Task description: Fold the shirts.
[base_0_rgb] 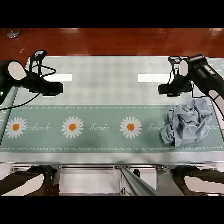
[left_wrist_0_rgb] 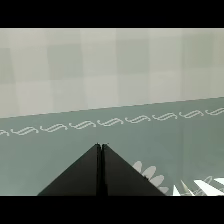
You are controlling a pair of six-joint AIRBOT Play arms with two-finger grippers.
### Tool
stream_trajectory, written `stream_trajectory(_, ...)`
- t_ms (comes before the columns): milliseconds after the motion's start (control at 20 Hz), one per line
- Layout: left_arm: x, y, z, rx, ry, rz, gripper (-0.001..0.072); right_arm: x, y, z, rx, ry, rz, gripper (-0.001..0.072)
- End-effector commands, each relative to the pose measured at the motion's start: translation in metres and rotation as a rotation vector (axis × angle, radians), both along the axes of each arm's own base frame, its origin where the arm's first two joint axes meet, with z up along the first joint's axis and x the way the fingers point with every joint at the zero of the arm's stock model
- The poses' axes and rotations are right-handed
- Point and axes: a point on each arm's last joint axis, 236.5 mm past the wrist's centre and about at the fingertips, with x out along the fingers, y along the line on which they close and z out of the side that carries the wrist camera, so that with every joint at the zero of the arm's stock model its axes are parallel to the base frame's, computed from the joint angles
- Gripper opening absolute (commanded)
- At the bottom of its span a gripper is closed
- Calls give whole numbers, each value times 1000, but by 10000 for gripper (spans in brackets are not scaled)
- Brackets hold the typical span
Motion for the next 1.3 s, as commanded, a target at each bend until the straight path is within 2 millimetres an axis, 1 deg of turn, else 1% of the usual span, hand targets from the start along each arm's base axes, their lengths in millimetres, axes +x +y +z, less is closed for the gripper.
stream_trajectory(0, 0, 0, 0, 0, 0, 1, 24, 0, 0, 0, 0, 1, 1, 28)
stream_trajectory(650, 0, 0, 0, 0, 0, 1, 24, 0, 1, 0, 1, 0, 1, 28)
stream_trajectory(900, 0, 0, 0, 0, -1, 1, 24, 4, 1, 0, 4, -18, 4, 28)
stream_trajectory(950, 2, 0, 0, 0, -6, 2, 24, 4, 1, 0, 3, -16, 4, 28)
stream_trajectory(1000, 8, 0, 1, -2, -28, 5, 24, 4, 2, 0, 4, -16, 4, 29)
stream_trajectory(1050, 15, 0, 1, -3, -54, 10, 32, 4, 1, 1, 1, -16, 4, 45)
stream_trajectory(1100, 17, 0, 0, -4, -57, 12, 170, 1, -2, 2, -6, -8, 2, 273)
stream_trajectory(1150, 15, 0, -1, -7, -45, 20, 534, -2, -9, 6, -40, 2, 27, 629)
stream_trajectory(1200, 12, 0, -2, -11, -30, 33, 706, -5, -18, 14, -79, 1, 38, 618)
stream_trajectory(1250, 1, 2, -5, 4, 15, 2, 706, -8, -31, 28, -130, -14, 50, 618)
